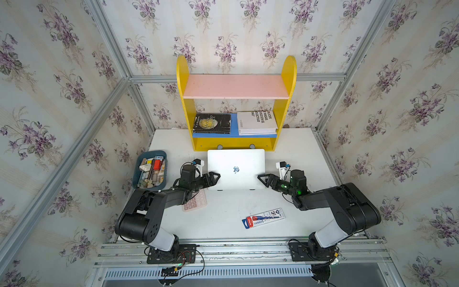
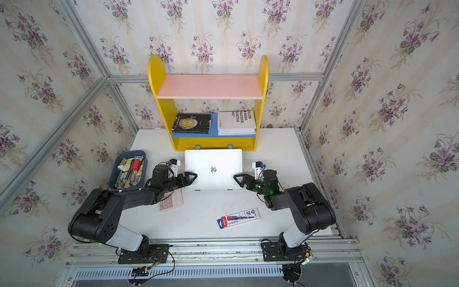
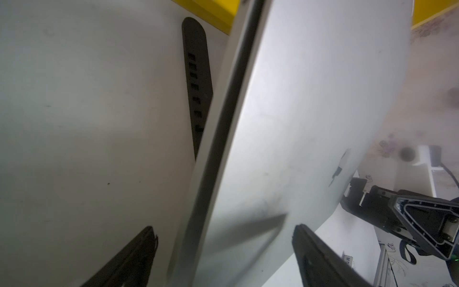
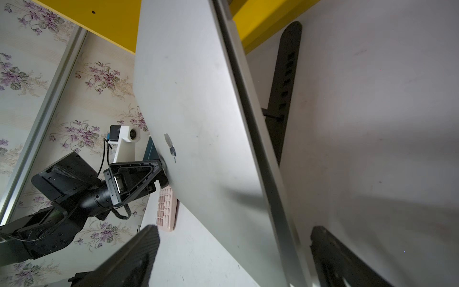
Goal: Close the laptop lid and set it aside
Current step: Pick up the laptop from the computer stand.
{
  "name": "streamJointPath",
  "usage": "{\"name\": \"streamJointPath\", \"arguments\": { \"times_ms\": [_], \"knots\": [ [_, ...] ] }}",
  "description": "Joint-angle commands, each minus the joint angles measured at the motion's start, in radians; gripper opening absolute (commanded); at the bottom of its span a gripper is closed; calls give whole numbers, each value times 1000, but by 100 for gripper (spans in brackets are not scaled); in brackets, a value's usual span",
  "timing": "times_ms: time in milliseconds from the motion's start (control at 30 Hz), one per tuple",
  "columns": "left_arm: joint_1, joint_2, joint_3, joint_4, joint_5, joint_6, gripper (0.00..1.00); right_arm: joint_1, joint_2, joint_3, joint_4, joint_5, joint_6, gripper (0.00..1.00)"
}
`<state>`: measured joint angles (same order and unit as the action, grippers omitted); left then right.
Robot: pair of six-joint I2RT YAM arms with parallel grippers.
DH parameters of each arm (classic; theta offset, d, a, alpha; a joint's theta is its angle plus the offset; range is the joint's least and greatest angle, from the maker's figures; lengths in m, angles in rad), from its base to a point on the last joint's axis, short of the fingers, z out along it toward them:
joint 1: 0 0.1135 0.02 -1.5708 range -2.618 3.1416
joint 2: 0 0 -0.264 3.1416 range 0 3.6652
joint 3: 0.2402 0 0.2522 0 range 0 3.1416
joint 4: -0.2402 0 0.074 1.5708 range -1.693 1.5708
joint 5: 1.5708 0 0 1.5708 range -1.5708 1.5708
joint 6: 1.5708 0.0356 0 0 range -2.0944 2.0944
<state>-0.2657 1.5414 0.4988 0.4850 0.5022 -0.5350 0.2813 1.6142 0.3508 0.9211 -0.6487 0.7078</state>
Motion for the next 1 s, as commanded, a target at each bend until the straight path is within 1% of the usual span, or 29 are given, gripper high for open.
{"name": "streamJointPath", "arguments": {
  "times_ms": [0, 100, 433, 767, 967],
  "knots": [
    [-1, 4, -11, 60, 32, -14, 87, 0, 21, -1, 88, -43, 34, 98],
    [-1, 17, -15, 82, 56, -20, 81, -1, 44, -2, 120, -55, 49, 98],
    [-1, 58, -29, 148, 93, -51, 74, 0, 92, -2, 191, -81, 89, 96],
    [-1, 78, -40, 173, 104, -71, 73, 0, 132, -12, 280, -114, 147, 93],
    [-1, 90, -37, 197, 124, -89, 69, -1, 132, -12, 304, -136, 173, 88]
  ]
}}
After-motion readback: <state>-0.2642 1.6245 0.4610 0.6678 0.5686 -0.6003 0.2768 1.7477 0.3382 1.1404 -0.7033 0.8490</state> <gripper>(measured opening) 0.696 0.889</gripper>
